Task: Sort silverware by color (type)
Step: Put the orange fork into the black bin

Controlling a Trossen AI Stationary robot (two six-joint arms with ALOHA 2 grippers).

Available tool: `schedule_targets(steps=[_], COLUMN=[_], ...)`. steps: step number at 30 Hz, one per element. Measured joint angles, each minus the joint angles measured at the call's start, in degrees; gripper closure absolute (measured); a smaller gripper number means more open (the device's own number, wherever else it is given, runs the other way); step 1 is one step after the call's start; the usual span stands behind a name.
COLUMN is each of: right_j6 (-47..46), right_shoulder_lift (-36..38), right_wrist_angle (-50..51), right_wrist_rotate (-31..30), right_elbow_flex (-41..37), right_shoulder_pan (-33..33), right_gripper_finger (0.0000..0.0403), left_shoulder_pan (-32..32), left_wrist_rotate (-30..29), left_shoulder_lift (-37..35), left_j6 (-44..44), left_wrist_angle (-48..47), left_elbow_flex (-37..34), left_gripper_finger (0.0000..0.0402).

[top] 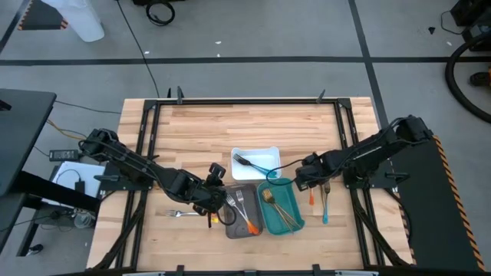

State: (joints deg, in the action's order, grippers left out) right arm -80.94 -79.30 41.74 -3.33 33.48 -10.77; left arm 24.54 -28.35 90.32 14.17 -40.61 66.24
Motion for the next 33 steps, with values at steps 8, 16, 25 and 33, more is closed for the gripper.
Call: schedule_targets(steps=[8, 16, 25, 33], right_j6=[2.6, 3.4, 4.3, 8.6], right_shoulder_lift=[-0.1, -0.1, 3.9, 10.6], right_wrist_angle=[-1.4, -2.7, -3.6, -3.6], right_wrist_rotate=[-1.3, -2.1, -7.4, -11.3], right_elbow_flex=[0.3, 0.2, 0.0, 0.0], right_shoulder_pan=[0.1, -0.2, -0.2, 2.3], right_gripper_finger=[0.0344, 0.0392, 0.0388, 0.0389], left_shoulder_pan=[0.0, 0.0, 0.1, 2.5], left_wrist_rotate=[0.0, 0.0, 0.1, 0.2], left_shoulder_lift=[0.0, 0.0, 0.0, 0.0], left_j6=[0.0, -0.3, -5.7, -9.4], left_wrist_angle=[-0.1, -0.4, -3.1, -4.5], left_elbow_flex=[0.0, 0.0, 0.0, 0.0], left_gripper_finger=[0.0283, 0.0283, 0.0283, 0.0283])
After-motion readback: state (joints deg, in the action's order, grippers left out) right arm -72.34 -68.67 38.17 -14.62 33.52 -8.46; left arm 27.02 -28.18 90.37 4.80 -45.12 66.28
